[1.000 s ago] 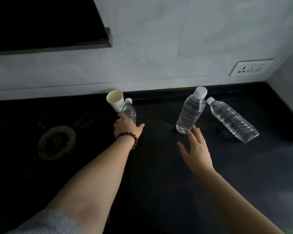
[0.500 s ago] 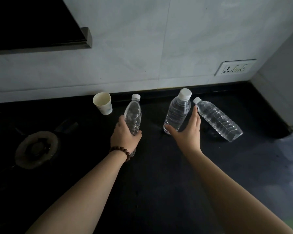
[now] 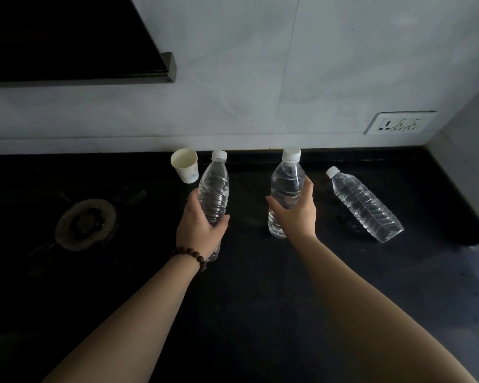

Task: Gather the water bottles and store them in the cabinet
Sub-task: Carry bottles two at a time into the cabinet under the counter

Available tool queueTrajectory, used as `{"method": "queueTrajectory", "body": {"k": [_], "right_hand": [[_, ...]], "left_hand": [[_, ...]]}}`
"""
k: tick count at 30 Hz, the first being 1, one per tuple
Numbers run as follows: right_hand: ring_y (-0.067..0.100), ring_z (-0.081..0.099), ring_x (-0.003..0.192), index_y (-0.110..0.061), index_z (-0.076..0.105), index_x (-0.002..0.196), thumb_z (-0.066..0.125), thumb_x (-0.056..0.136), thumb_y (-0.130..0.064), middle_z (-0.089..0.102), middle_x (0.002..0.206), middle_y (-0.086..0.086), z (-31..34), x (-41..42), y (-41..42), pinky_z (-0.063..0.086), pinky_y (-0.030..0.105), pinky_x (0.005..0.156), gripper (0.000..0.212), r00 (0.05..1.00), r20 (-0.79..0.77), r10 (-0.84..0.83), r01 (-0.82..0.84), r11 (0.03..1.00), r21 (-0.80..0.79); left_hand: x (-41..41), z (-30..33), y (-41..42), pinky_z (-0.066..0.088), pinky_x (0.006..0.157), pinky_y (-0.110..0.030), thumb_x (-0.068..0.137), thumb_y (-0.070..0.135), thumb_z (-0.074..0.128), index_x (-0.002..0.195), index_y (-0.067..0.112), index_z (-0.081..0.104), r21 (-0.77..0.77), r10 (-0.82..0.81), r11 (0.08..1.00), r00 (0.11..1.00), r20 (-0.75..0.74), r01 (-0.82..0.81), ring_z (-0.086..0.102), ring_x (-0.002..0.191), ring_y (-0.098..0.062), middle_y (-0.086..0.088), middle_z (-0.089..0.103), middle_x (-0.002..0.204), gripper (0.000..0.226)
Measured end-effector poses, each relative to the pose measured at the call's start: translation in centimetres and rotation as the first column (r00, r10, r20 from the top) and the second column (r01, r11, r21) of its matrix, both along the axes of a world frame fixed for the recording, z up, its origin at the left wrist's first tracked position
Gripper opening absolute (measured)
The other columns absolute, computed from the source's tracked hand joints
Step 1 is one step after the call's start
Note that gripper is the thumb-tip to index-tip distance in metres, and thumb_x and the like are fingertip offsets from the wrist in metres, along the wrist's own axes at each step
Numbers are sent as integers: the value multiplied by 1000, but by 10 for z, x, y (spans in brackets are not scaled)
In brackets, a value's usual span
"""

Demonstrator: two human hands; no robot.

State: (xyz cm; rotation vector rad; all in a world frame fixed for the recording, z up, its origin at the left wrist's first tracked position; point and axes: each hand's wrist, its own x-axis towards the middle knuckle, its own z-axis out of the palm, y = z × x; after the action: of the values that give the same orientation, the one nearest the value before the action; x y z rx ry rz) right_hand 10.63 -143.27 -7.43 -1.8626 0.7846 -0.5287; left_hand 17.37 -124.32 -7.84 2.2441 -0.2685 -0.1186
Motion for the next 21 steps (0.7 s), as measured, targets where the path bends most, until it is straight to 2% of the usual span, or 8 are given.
{"method": "queueTrajectory", "body": {"k": [6, 10, 15, 17, 21], "right_hand": [[11, 61, 99, -29, 34, 131, 80, 71, -30, 59, 115, -7, 7, -25, 40, 45, 26, 81, 75, 984, -16, 180, -180, 984, -5], [7, 58, 99, -29, 33, 131, 79, 72, -32, 57, 115, -10, 10, -30, 72, 42, 23, 80, 75, 944, -10, 330, -330, 944, -5], [6, 60, 98, -30, 32, 131, 79, 73, -32, 59, 115, -9, 10, -35, 118, 44, 20, 78, 75, 856, -11, 517, -517, 856, 11], [7, 61, 99, -31, 31, 131, 79, 73, -33, 59, 115, -9, 10, -38, 141, 46, 22, 81, 76, 824, -2, 567, -567, 823, 24], [8, 62, 99, -31, 32, 131, 80, 72, -32, 61, 114, -8, 13, -46, 192, 49, 27, 84, 76, 746, 21, 665, -665, 745, 44]], "left_hand": [[-22, 19, 31, 55, 85, -42, 75, 38, 77, 140, 21, 32, 2, 128, 992, 992, 10, -129, 62, 103, -18, 2, 57, 124, 80], [-45, 20, 58, 54, 85, -39, 76, 38, 76, 140, 22, 31, -17, 243, 970, 969, 33, -242, 61, 104, -16, 3, 56, 125, 80], [-83, 16, 109, 56, 76, -34, 75, 39, 76, 135, 28, 34, -28, 410, 912, 912, 19, -409, 63, 94, -11, 8, 57, 119, 74], [-100, 15, 133, 55, 73, -32, 75, 39, 76, 135, 29, 34, -31, 463, 886, 886, 3, -463, 64, 92, -10, 8, 59, 117, 73], [-137, 17, 186, 51, 76, -30, 75, 37, 77, 135, 30, 34, -36, 597, 801, 802, -16, -597, 64, 95, -13, 8, 60, 117, 75]]}}
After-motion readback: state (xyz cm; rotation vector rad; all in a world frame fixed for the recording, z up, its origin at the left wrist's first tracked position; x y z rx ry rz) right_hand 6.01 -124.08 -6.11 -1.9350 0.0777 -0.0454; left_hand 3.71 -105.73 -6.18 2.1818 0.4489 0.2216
